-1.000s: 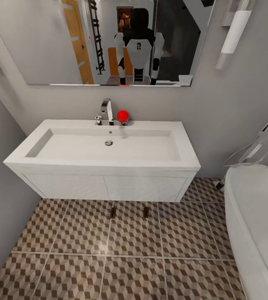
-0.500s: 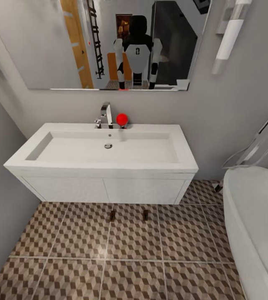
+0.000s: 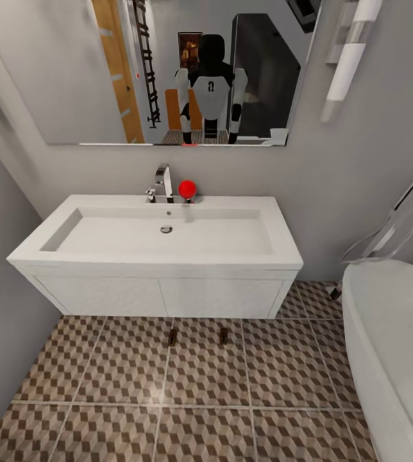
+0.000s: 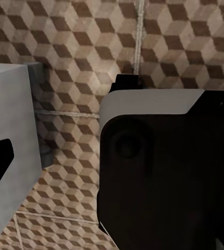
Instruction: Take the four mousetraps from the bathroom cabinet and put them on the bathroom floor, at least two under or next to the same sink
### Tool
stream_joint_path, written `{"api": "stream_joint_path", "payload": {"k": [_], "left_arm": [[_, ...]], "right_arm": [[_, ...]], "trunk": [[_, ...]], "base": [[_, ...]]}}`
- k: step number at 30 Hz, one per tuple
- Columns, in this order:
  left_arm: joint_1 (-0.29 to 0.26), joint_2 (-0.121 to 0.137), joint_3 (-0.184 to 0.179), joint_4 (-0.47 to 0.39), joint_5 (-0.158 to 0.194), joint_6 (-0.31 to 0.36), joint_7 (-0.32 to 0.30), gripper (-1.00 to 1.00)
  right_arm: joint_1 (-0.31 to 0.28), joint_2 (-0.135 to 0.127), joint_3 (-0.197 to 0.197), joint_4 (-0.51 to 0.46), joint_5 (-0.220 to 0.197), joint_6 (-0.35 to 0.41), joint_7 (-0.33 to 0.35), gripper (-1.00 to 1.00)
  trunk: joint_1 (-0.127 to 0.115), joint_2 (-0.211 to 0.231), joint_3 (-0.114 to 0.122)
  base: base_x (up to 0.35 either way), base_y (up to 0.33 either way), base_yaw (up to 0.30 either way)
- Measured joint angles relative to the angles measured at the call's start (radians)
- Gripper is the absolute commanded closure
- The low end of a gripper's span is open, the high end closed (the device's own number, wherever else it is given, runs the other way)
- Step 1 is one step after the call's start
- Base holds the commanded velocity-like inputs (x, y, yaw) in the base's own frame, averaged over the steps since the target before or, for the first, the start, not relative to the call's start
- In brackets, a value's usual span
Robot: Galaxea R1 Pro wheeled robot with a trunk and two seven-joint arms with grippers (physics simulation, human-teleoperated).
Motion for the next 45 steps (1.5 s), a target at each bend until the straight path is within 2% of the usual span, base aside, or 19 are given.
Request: {"api": "stream_joint_path", "payload": {"k": [32,45], "left_arm": [[0.000,0.000,0.000,0.001,0.000,-0.001,0.000,-1.00],[0.000,-0.001,0.000,0.000,0.000,-0.001,-0.001,-1.00]], "right_arm": [[0.006,0.000,-0.002,-0.001,-0.002,-0.020,0.000,-1.00],[0.009,0.000,-0.002,0.000,-0.003,-0.030,0.000,-1.00]], "trunk": [[0.000,0.000,0.053],[0.000,0.000,0.073]], "base": [[0.000,0.000,-0.001],[0.000,0.000,-0.125]]}}
